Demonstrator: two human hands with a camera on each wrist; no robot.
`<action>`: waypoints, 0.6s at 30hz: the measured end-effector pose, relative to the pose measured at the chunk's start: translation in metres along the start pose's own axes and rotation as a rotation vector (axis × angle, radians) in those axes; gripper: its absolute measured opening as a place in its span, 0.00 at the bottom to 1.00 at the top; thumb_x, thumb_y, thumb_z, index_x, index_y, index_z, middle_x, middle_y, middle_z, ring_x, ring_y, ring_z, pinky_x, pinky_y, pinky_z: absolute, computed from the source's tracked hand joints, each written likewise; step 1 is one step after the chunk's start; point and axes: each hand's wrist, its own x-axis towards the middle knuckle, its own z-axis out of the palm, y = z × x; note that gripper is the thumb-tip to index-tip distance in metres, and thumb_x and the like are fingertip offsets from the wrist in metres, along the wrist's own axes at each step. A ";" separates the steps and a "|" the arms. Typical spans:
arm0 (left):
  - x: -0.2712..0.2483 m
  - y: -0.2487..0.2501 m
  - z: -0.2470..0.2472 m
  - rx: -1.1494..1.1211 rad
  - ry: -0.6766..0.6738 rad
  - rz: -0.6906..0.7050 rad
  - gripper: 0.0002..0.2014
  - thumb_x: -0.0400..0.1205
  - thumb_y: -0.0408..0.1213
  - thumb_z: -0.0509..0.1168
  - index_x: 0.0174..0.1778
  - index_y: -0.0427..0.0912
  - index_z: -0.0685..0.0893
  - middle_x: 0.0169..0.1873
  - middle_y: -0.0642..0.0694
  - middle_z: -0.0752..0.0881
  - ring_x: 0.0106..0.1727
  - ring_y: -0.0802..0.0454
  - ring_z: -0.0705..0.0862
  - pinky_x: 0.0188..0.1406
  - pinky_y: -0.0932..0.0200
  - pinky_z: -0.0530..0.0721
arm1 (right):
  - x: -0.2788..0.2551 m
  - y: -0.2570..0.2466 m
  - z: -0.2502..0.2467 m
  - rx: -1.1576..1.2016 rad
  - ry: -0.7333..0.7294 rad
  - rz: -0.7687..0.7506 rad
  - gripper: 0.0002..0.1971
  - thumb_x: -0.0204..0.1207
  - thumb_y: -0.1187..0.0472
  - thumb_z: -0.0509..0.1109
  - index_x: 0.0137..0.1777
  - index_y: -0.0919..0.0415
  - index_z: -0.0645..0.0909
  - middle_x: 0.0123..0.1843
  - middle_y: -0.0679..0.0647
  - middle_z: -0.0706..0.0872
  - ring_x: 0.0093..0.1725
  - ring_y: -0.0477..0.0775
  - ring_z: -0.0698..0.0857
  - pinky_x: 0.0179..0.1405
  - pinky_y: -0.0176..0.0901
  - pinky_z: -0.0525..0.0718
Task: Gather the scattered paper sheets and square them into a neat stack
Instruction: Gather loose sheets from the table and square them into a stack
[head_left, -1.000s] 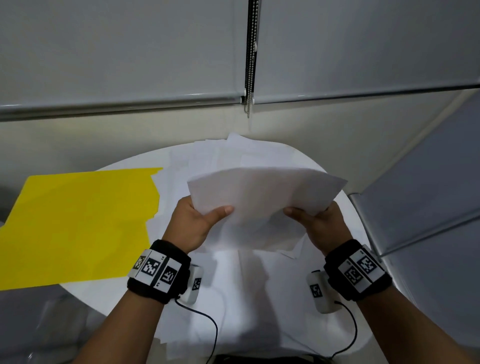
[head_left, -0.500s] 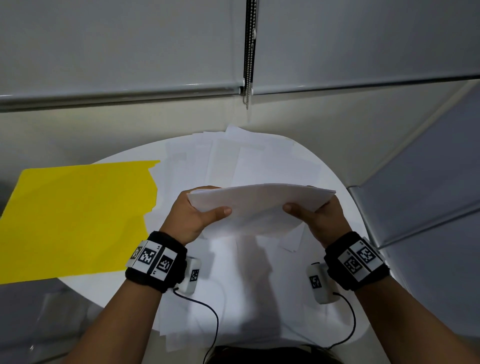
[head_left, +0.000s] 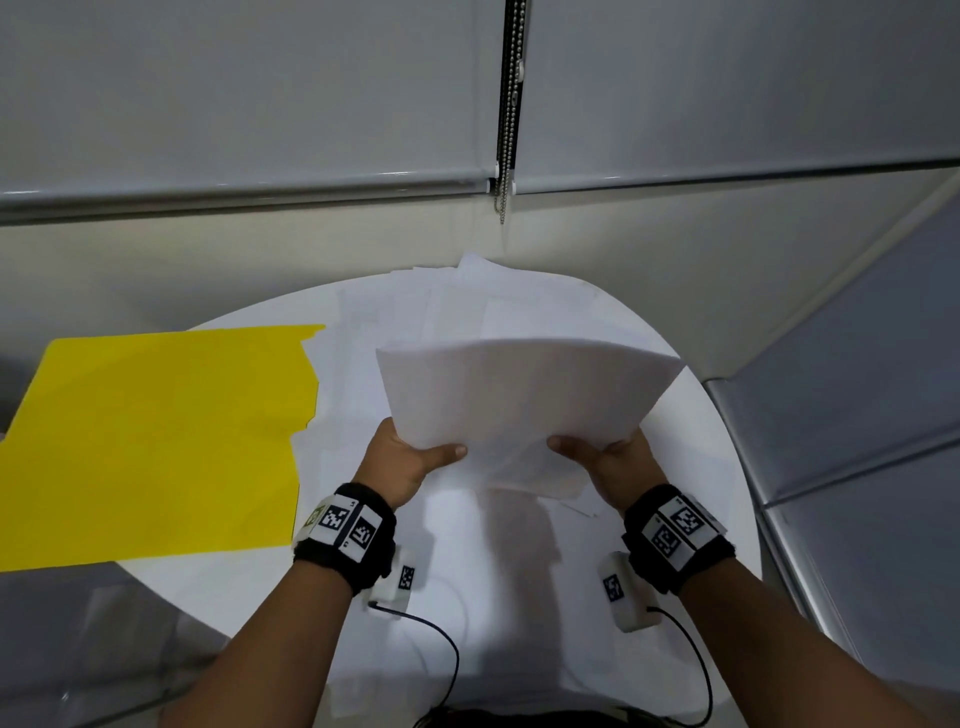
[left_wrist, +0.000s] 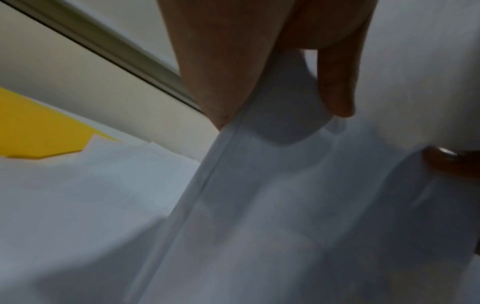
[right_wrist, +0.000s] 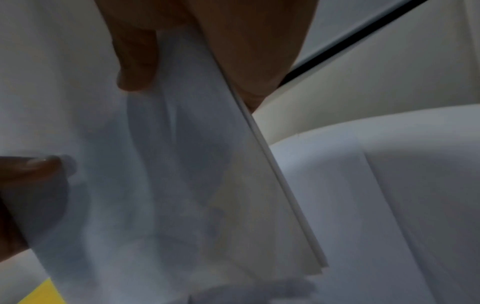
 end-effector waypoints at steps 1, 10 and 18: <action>0.000 0.005 -0.001 -0.006 -0.005 0.025 0.19 0.68 0.24 0.81 0.47 0.51 0.88 0.45 0.53 0.93 0.49 0.55 0.91 0.55 0.54 0.87 | -0.001 -0.005 -0.002 0.007 -0.002 -0.031 0.17 0.66 0.66 0.81 0.47 0.44 0.83 0.43 0.37 0.91 0.44 0.35 0.88 0.48 0.34 0.86; 0.004 -0.005 -0.010 0.027 -0.130 0.004 0.17 0.72 0.23 0.76 0.56 0.38 0.88 0.51 0.44 0.92 0.54 0.48 0.90 0.55 0.52 0.86 | -0.005 0.011 -0.020 -0.017 -0.007 -0.075 0.13 0.67 0.70 0.79 0.45 0.52 0.86 0.41 0.41 0.92 0.42 0.44 0.90 0.37 0.32 0.85; -0.003 -0.017 -0.005 0.008 -0.052 -0.006 0.18 0.70 0.27 0.79 0.52 0.49 0.89 0.51 0.46 0.92 0.55 0.48 0.90 0.60 0.46 0.86 | -0.009 0.012 -0.018 -0.015 -0.014 -0.099 0.16 0.66 0.68 0.81 0.46 0.48 0.84 0.40 0.36 0.91 0.41 0.34 0.87 0.38 0.30 0.85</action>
